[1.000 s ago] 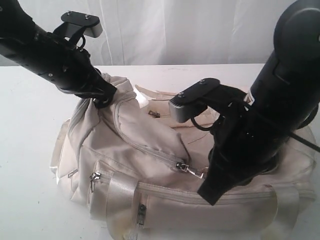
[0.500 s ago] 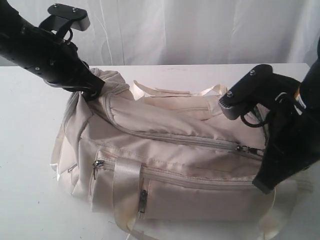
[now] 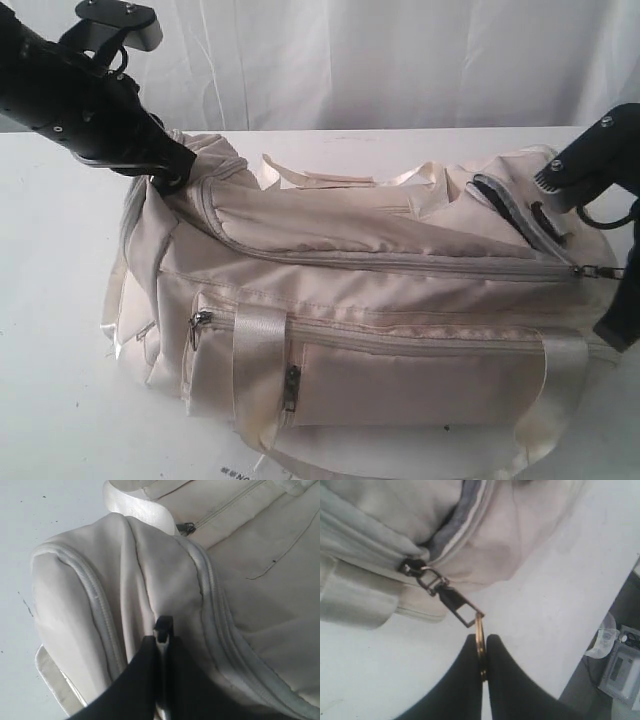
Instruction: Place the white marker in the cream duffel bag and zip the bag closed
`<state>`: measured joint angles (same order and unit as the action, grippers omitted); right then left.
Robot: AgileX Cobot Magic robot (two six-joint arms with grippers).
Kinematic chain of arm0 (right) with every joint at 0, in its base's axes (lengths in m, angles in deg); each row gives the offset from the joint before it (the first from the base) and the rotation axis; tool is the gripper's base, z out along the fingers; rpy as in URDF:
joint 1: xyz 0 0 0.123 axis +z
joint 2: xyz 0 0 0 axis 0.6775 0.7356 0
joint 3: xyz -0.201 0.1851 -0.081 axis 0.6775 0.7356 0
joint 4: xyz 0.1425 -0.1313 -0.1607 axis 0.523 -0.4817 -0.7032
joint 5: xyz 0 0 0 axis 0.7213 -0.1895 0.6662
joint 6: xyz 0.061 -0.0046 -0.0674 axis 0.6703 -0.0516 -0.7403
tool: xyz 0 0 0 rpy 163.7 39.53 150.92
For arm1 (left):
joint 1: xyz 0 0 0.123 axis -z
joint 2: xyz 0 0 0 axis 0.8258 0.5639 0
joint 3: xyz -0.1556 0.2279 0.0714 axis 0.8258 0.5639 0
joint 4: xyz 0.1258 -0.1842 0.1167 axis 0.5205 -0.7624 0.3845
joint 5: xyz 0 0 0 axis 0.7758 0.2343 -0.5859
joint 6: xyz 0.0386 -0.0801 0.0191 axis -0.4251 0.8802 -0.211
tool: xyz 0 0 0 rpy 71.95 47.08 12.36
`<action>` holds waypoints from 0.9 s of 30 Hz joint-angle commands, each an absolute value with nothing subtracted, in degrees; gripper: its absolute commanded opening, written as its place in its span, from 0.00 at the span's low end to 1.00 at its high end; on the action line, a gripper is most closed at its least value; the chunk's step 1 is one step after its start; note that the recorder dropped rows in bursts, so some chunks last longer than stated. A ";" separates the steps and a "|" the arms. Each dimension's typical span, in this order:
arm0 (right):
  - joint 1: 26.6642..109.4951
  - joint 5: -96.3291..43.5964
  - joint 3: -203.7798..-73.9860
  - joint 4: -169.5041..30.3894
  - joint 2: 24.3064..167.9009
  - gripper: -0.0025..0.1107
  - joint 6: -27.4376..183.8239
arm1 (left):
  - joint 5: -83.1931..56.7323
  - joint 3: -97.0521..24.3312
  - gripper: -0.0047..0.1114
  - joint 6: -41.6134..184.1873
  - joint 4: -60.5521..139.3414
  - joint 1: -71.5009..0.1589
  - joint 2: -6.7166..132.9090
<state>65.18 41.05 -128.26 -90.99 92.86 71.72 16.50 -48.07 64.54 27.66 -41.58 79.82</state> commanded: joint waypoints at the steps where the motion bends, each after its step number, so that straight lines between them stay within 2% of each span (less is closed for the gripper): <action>1: 61.64 43.60 -127.91 -96.67 92.36 0.02 71.62 | 17.30 -48.42 0.04 64.64 30.09 -42.48 79.10; 13: 58.87 42.09 -127.91 -94.24 92.47 0.02 71.62 | 18.91 -48.42 0.06 60.88 24.30 -42.37 78.63; 22: 58.87 38.33 -127.91 -88.69 92.57 0.02 69.65 | 20.57 -48.42 0.40 42.94 7.93 -42.37 75.28; 27: 58.87 37.40 -127.91 -86.97 92.55 0.02 68.60 | 21.96 -48.42 0.52 36.44 1.98 -42.37 73.44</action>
